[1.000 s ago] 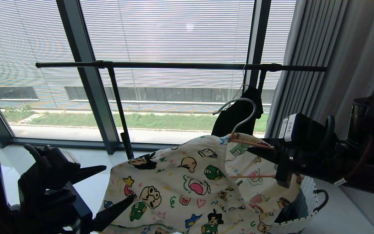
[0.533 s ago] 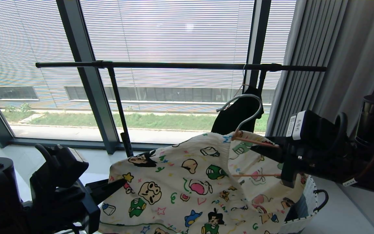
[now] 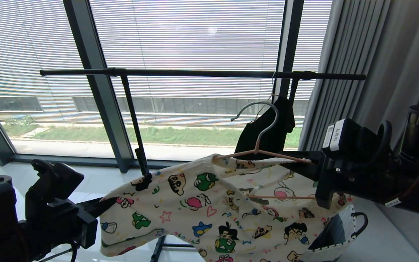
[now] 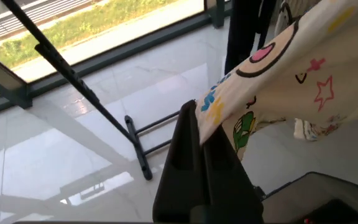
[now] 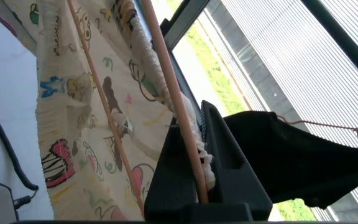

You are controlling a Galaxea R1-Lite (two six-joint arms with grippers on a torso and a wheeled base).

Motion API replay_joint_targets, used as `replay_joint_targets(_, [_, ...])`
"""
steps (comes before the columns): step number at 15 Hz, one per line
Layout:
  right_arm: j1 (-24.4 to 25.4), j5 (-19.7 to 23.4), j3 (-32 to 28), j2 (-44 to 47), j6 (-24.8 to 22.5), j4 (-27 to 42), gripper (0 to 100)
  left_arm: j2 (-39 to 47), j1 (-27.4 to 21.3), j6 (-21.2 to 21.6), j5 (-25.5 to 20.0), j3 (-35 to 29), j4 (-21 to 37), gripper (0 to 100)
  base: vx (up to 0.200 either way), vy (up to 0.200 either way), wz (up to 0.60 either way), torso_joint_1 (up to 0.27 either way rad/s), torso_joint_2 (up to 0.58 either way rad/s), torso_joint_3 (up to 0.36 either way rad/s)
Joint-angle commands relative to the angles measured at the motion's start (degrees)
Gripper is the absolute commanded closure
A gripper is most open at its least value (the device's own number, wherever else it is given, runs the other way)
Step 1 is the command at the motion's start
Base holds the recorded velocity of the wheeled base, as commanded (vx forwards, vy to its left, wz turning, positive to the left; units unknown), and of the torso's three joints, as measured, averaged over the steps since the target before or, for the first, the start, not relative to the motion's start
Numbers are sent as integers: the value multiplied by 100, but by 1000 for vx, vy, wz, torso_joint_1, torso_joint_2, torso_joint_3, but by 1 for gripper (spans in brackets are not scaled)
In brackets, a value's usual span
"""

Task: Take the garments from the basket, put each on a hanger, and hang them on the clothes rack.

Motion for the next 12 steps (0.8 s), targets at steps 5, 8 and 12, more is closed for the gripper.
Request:
replay_joint_targets(5, [-25, -9, -2, -12, 22, -7, 100, 45, 138, 283, 26, 95, -16, 0, 0, 0, 0, 0, 0, 0])
replay_joint_targets(8, [-25, -9, 15, -12, 22, -7, 100, -60, 146, 292, 35, 112, -16, 0, 0, 0, 0, 0, 0, 0])
replay_joint_targets(12, [-43, -273, 253, -91, 22, 72, 100, -394, 296, 248, 544, 42, -25, 0, 0, 0, 0, 0, 0, 0])
